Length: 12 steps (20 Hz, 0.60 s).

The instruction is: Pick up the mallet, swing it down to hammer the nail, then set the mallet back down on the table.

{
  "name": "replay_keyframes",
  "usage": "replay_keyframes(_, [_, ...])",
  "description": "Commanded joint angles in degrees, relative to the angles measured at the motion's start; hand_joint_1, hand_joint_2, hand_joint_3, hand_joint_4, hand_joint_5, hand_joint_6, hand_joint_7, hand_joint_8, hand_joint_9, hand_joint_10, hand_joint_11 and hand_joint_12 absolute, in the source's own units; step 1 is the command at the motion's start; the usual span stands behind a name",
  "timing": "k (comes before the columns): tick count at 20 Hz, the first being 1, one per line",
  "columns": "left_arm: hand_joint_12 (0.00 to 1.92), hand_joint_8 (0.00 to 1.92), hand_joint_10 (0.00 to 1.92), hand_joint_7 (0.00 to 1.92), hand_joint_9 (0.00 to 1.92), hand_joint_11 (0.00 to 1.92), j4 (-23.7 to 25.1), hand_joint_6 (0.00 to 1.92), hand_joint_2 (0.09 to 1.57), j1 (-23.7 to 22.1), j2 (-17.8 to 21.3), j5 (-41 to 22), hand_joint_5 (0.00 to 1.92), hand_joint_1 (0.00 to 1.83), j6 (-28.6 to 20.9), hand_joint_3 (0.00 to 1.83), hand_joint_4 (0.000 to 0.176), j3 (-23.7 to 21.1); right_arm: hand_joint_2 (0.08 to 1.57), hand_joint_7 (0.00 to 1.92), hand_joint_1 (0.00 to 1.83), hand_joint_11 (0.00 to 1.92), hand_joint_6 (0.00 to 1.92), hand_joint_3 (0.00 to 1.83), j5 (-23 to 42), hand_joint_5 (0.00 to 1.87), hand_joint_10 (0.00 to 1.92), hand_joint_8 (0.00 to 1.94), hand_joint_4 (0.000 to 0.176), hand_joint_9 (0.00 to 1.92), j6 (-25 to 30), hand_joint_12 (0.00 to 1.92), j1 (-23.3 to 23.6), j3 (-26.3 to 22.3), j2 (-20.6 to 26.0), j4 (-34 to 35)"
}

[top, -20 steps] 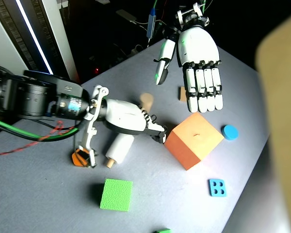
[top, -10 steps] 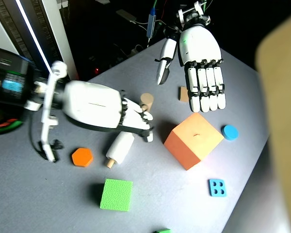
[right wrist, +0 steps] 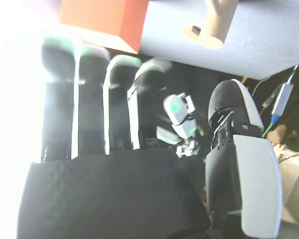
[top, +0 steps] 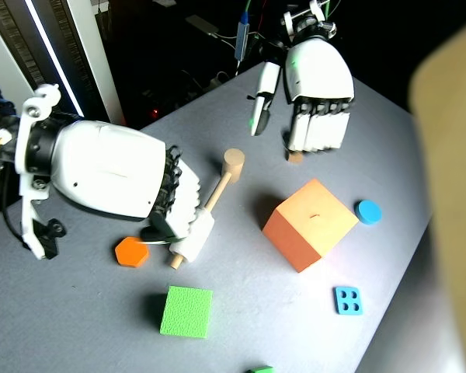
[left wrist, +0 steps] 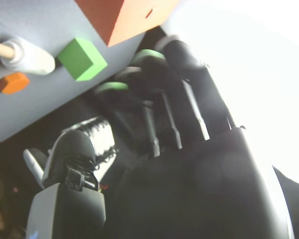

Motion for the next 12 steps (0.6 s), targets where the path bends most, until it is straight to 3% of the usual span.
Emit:
replay_keyframes(1, [1.92,1.92,1.92,1.53,1.58,1.63,-0.39,1.92,1.27,-1.22,0.63,-5.64,1.4,1.14,0.43,0.0,0.157,-0.15,1.35,1.55,0.85,1.64,1.92,0.01,5.63,1.45,1.92,1.94,0.11,1.57,1.26,1.92,1.01,-0.1,0.75,-0.5])
replay_keyframes(2, [1.92,1.92,1.92,1.52,1.56,1.61,-0.39,1.92,1.31,-1.69,0.62,-5.27,1.42,1.13,0.83,0.02,0.165,-0.72,1.36,1.53,1.0,1.6,1.92,0.01,6.47,1.42,1.92,1.94,0.127,1.54,2.8,1.92,1.25,-0.1,1.22,-0.5])
replay_keyframes(3, [1.92,1.92,1.92,1.52,1.56,1.61,-0.39,1.92,1.31,-1.8,0.62,-5.16,1.44,1.14,0.9,0.02,0.169,-1.08,1.38,1.51,1.02,1.58,1.92,0.01,6.59,1.4,1.92,1.94,0.166,1.53,3.16,1.92,1.35,-0.1,1.45,-0.49])
replay_keyframes(4, [1.92,1.92,1.92,1.51,1.56,1.61,-0.39,1.92,1.32,-1.88,0.62,-5.16,1.45,1.16,0.92,0.02,0.174,-1.71,1.41,1.5,0.98,1.57,1.92,0.02,6.23,1.38,1.92,1.94,0.174,1.52,3.17,1.92,1.44,-0.1,1.77,-0.49])
replay_keyframes(12, [1.92,1.92,1.92,1.49,1.52,1.57,0.31,1.92,1.36,-2.36,0.3,-4.1,1.42,1.09,0.74,0.02,0.176,-3.96,1.4,1.48,0.99,1.61,1.92,0.0,4.4,1.35,1.92,1.94,0.176,1.52,3.43,1.92,2.46,-1.11,4.36,-0.44])
